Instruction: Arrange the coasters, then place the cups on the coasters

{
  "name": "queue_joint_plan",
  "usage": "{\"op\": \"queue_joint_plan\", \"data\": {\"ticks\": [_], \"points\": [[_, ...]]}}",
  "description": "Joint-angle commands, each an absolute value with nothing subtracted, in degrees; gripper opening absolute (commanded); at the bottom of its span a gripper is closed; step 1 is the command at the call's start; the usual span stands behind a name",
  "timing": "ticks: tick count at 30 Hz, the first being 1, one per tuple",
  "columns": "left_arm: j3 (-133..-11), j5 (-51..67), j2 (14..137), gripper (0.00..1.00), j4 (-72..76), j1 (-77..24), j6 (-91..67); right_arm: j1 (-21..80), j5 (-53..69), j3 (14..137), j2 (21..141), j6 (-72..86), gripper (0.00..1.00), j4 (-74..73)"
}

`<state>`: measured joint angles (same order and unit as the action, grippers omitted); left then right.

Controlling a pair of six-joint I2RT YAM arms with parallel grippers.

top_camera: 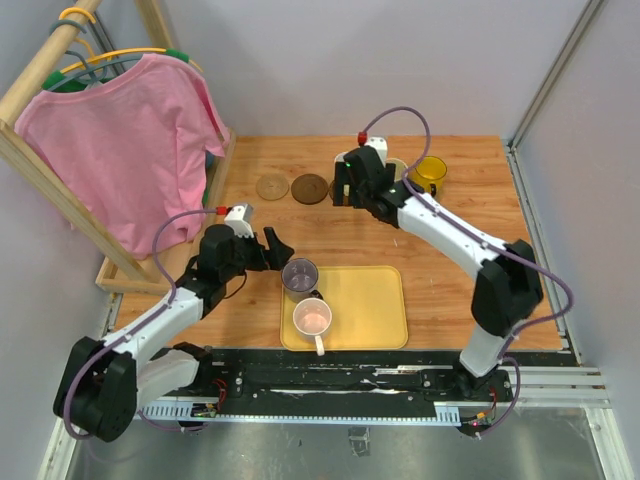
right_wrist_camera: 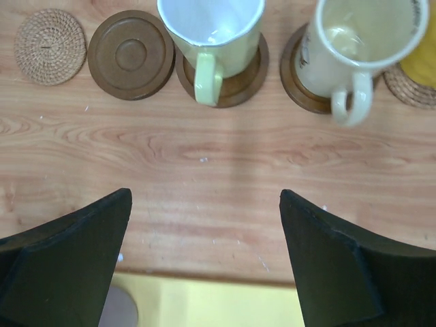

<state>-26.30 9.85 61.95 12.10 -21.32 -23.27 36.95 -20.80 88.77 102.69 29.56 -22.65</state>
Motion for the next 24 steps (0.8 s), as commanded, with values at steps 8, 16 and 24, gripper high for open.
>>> {"op": "queue_joint_plan", "data": {"ticks": [8,16,24], "points": [[-22.68,8.03,50.65,1.00,0.73,-28.97,-28.57,37.48,-20.21,60.66,74.06,26.37,0.92,-6.02],[-21.72,4.75,51.67,1.00,-0.16,-35.81,-31.68,37.52,-17.87,53.70,67.23,25.20,0.93,-5.55],[-22.04,3.62,55.54,1.00,1.56,-39.07,-32.82,37.53,-16.57,52.75,67.64,24.70,0.93,-7.72]]}}
